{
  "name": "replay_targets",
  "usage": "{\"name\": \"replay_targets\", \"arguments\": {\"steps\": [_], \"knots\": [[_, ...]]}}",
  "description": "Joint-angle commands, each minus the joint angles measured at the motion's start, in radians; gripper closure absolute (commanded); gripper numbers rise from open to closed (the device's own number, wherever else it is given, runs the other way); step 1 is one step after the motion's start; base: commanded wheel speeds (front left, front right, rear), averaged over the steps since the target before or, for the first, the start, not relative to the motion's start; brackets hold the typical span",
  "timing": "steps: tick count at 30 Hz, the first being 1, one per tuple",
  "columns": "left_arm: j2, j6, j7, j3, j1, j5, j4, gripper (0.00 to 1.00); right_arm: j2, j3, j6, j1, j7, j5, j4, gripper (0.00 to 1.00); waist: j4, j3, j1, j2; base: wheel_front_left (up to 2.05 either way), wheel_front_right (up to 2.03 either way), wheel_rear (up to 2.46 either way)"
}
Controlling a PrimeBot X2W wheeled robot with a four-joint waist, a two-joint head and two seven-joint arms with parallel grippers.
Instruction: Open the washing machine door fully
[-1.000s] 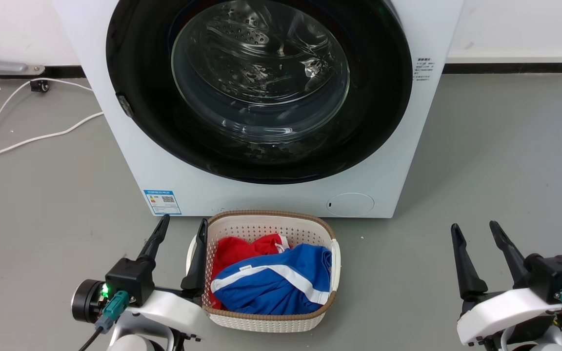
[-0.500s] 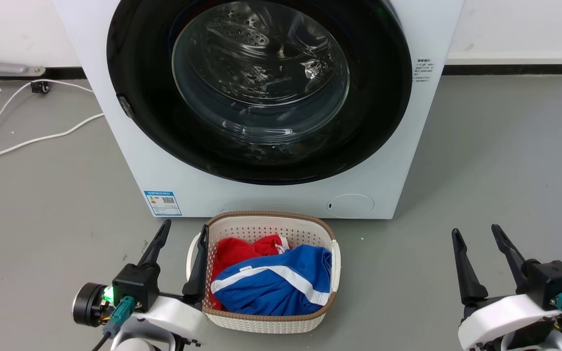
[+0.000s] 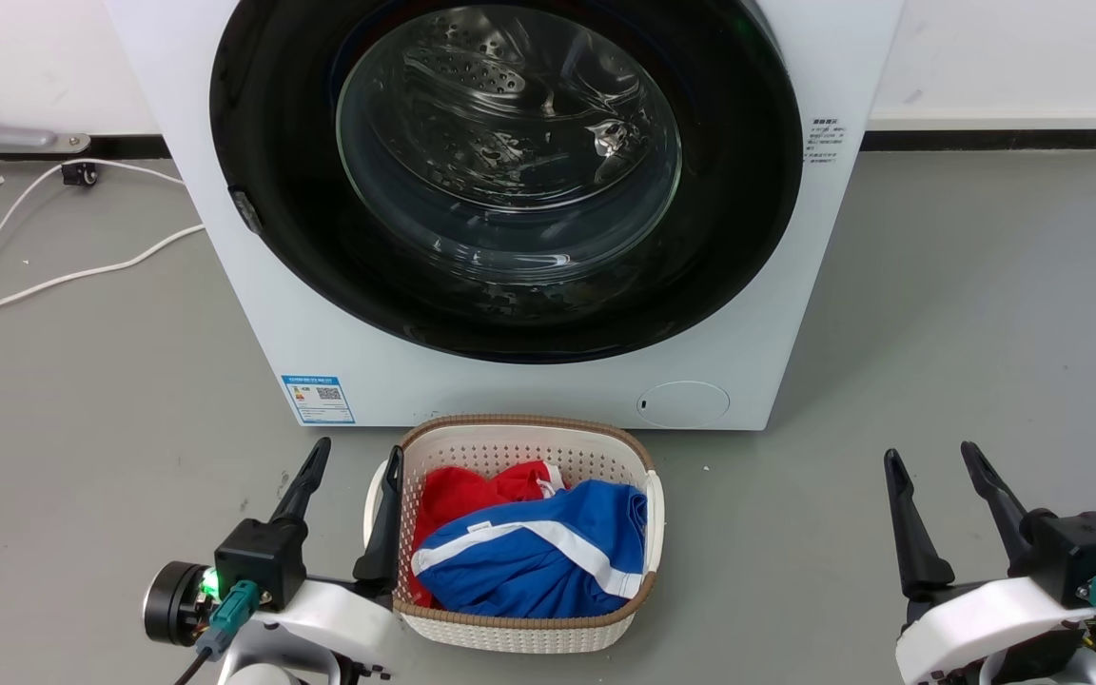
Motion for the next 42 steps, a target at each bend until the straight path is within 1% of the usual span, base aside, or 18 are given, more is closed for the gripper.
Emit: {"name": "replay_targets", "arguments": {"steps": [1, 10, 11, 12, 13, 14, 21, 22, 23, 25, 27, 29, 34, 36, 37, 38, 39, 42], "knots": [[-0.002, -0.004, -0.003, 0.006, 0.002, -0.002, 0.004, 0.00, 0.002, -0.002, 0.000, 0.008, -0.004, 0.002, 0.003, 0.00, 0.000, 0.000, 0.0000, -0.0001, 0.00, 0.00, 0.00], [-0.010, -0.011, -0.003, 0.018, -0.004, 0.000, 0.018, 0.00, 0.002, -0.005, 0.000, 0.000, -0.003, 0.011, 0.011, 0.00, 0.001, 0.001, 0.0000, -0.0001, 0.00, 0.00, 0.00], [-0.011, -0.012, -0.003, 0.020, -0.005, 0.001, 0.019, 0.00, 0.002, -0.007, 0.000, -0.001, -0.002, 0.015, 0.012, 0.03, 0.001, 0.001, 0.0000, -0.0001, 0.00, 0.00, 0.00], [-0.011, -0.012, -0.003, 0.020, -0.006, 0.003, 0.020, 0.00, 0.002, -0.007, 0.000, -0.003, -0.003, 0.019, 0.013, 0.60, 0.002, 0.002, 0.0000, -0.0001, 0.00, 0.00, 0.00], [-0.011, -0.013, -0.003, 0.021, -0.008, 0.005, 0.021, 0.00, 0.002, -0.010, 0.000, -0.005, -0.002, 0.029, 0.015, 0.93, 0.002, 0.002, 0.0000, -0.0001, 0.00, 0.00, 0.00], [-0.012, -0.013, -0.003, 0.021, -0.009, 0.007, 0.021, 0.00, 0.002, -0.010, 0.000, -0.006, -0.003, 0.037, 0.017, 1.00, 0.002, 0.002, 0.0000, -0.0001, 0.00, 0.00, 0.00], [-0.016, -0.014, -0.003, 0.027, -0.012, 0.013, 0.020, 0.00, 0.002, -0.042, 0.000, -0.014, 0.001, 0.161, 0.038, 1.00, 0.004, 0.002, 0.0000, -0.0001, 0.00, 0.00, 0.00], [-0.017, -0.016, -0.003, 0.029, -0.011, 0.016, 0.019, 0.00, 0.002, -0.051, 0.000, -0.020, -0.003, 0.279, 0.053, 1.00, 0.005, 0.001, 0.0000, -0.0001, 0.00, 0.00, 0.00], [-0.017, -0.016, -0.003, 0.029, -0.011, 0.016, 0.019, 0.00, 0.002, -0.051, 0.000, -0.020, -0.003, 0.279, 0.053, 1.00, 0.005, 0.001, 0.0000, -0.0001, 0.00, 0.00, 0.00], [-0.018, -0.017, -0.003, 0.030, -0.009, 0.018, 0.018, 0.00, 0.001, -0.060, 0.000, -0.021, -0.008, 0.408, 0.071, 1.00, 0.005, 0.001, 0.0000, -0.0001, 0.00, 0.00, 0.00], [-0.018, -0.018, -0.003, 0.028, -0.009, 0.021, 0.020, 0.00, 0.001, -0.068, 0.000, -0.024, -0.014, 0.465, 0.084, 1.00, 0.005, 0.002, 0.0000, -0.0001, 0.00, 0.00, 0.00], [-0.020, -0.020, -0.003, 0.025, -0.011, 0.026, 0.018, 0.00, 0.001, -0.073, 0.000, -0.035, -0.018, 0.593, 0.100, 1.00, 0.004, 0.004, 0.0000, -0.0001, 0.00, 0.00, 0.00], [-0.024, -0.018, -0.003, 0.023, -0.022, 0.027, 0.010, 0.00, 0.001, -0.087, 0.000, -0.070, -0.032, 0.832, 0.145, 1.00, 0.000, 0.022, 0.0000, -0.0001, 0.00, 0.00, 0.00], [-0.026, -0.019, -0.003, 0.023, -0.030, 0.026, 0.004, 0.00, 0.001, -0.087, 0.000, -0.089, -0.032, 0.964, 0.165, 1.00, -0.002, 0.034, 0.0000, -0.0001, 0.00, 0.00, 0.00], [-0.027, -0.018, -0.003, 0.025, -0.037, 0.024, -0.002, 0.00, 0.001, -0.088, 0.000, -0.117, -0.032, 1.108, 0.180, 1.00, -0.005, 0.047, 0.0000, -0.0001, 0.00, 0.00, 0.00], [-0.026, -0.018, -0.003, 0.026, -0.039, 0.024, -0.006, 0.00, 0.001, -0.090, 0.000, -0.129, -0.027, 1.158, 0.186, 1.00, -0.007, 0.055, 0.0000, -0.0001, 0.00, 0.00, 0.00], [-0.026, -0.018, -0.003, 0.026, -0.039, 0.024, -0.006, 0.00, 0.001, -0.090, 0.000, -0.129, -0.027, 1.158, 0.186, 1.00, -0.007, 0.055, 0.0000, -0.0001, 0.00, 0.00, 0.00], [-0.024, -0.019, -0.003, 0.030, -0.051, 0.029, -0.019, 0.00, 0.001, -0.105, 0.000, -0.173, -0.016, 1.320, 0.204, 1.00, -0.013, 0.084, 0.0000, -0.0001, 0.00, 0.00, 0.00]]}}
